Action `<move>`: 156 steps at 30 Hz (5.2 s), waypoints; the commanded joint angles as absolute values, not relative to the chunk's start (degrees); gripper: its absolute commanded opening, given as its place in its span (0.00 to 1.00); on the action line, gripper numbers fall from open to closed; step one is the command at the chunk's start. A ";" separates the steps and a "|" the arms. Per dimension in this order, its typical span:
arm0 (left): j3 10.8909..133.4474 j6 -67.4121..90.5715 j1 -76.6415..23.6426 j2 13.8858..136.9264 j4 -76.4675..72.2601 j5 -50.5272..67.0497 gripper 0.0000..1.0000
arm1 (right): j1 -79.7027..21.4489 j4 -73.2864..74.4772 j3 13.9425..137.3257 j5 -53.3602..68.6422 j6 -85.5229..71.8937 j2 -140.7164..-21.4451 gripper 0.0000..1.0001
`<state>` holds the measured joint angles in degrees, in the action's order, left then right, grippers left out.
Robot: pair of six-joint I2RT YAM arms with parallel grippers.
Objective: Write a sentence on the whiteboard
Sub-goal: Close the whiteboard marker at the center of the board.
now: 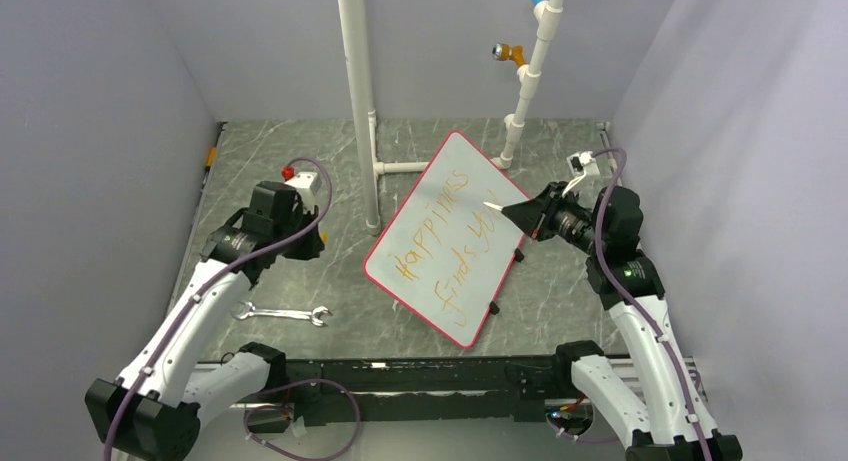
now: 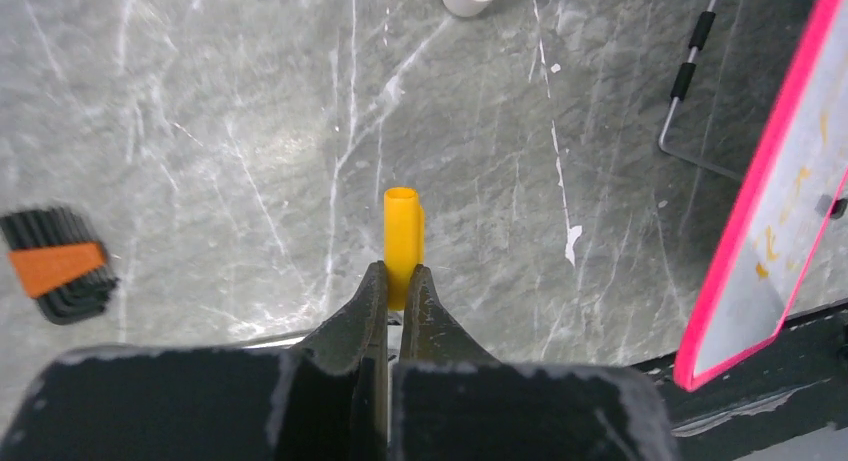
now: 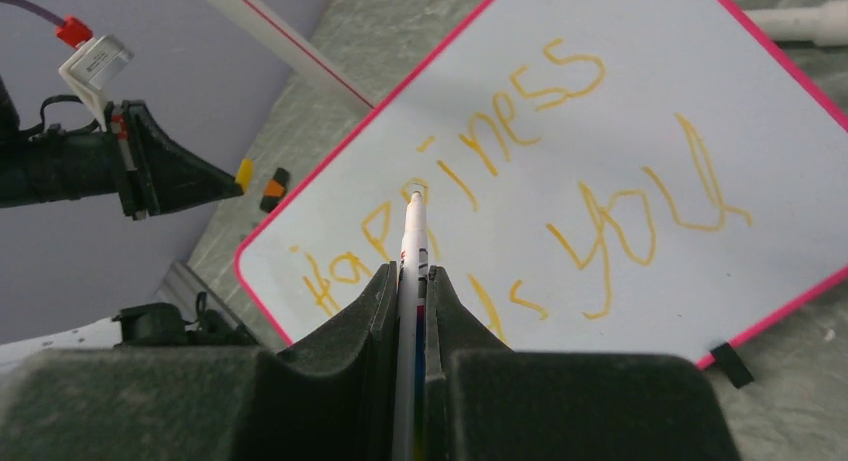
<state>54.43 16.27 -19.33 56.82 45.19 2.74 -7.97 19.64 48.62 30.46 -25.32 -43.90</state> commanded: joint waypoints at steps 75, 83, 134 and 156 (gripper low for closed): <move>47.68 -25.67 -31.09 44.04 20.53 29.10 0.00 | -39.35 12.59 72.16 36.39 -23.29 -73.85 0.00; 47.80 -25.49 -31.04 43.80 20.45 29.53 0.00 | -39.67 11.63 72.47 36.04 -23.62 -75.02 0.00; 47.98 -24.82 -31.11 43.30 20.39 28.15 0.00 | -40.79 17.05 74.55 34.23 -21.53 -73.74 0.00; 47.98 -24.61 -31.11 42.88 20.17 27.95 0.00 | -41.84 16.76 73.03 33.11 -21.41 -75.42 0.00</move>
